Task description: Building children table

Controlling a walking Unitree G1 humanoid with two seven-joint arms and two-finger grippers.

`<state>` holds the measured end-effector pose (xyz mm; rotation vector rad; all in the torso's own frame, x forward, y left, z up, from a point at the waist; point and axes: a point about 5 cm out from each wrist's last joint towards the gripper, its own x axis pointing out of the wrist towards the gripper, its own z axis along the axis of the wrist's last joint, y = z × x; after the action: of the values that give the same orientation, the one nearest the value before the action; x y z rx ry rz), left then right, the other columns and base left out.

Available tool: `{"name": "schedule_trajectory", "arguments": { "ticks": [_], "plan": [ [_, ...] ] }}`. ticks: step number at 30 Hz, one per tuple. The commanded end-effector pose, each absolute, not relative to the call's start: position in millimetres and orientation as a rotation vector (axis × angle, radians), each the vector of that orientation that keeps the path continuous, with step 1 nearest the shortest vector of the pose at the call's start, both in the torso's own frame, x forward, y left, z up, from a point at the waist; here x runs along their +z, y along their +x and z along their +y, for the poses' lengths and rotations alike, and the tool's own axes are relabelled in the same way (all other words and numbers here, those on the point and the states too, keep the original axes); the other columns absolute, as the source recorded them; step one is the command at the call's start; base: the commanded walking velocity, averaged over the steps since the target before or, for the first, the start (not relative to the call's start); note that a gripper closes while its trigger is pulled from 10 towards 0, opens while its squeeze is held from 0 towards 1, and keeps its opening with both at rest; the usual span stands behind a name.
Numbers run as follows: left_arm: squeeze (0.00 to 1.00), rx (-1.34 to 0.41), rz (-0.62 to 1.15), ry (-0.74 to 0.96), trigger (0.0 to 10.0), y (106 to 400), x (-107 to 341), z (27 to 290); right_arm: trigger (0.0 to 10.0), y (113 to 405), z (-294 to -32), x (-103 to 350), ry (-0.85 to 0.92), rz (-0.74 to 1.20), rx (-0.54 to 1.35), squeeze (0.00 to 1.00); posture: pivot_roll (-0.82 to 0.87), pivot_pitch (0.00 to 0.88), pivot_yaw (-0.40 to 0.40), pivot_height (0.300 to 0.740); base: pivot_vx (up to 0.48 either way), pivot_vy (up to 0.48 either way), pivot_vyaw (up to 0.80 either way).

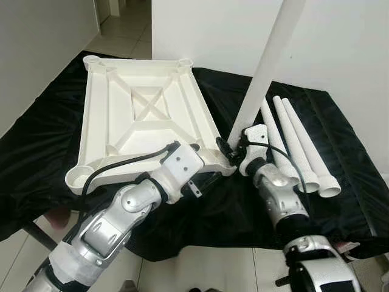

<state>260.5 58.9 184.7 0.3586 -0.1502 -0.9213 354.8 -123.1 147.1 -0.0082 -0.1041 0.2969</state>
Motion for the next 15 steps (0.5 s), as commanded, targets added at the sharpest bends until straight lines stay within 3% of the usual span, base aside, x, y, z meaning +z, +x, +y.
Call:
{"name": "schedule_trajectory", "arguments": {
  "ticks": [1, 15],
  "plan": [
    [0.0, -0.99, -0.146, 0.375, 10.0, 256.1, 183.3, 55.9, 10.0, 348.7, -123.3, 131.8, 0.027, -0.04, 0.135, 0.0, 0.12, 0.076, -0.113, 0.74, 0.0, 0.0, 0.0],
    [0.0, -1.0, -0.154, 0.377, 10.0, 255.4, 183.0, 53.1, 10.0, 335.9, -102.5, 132.3, 0.169, -0.041, -0.056, 0.0, 0.12, 0.061, -0.109, 0.74, 0.0, 0.0, 0.0]
  ]
}}
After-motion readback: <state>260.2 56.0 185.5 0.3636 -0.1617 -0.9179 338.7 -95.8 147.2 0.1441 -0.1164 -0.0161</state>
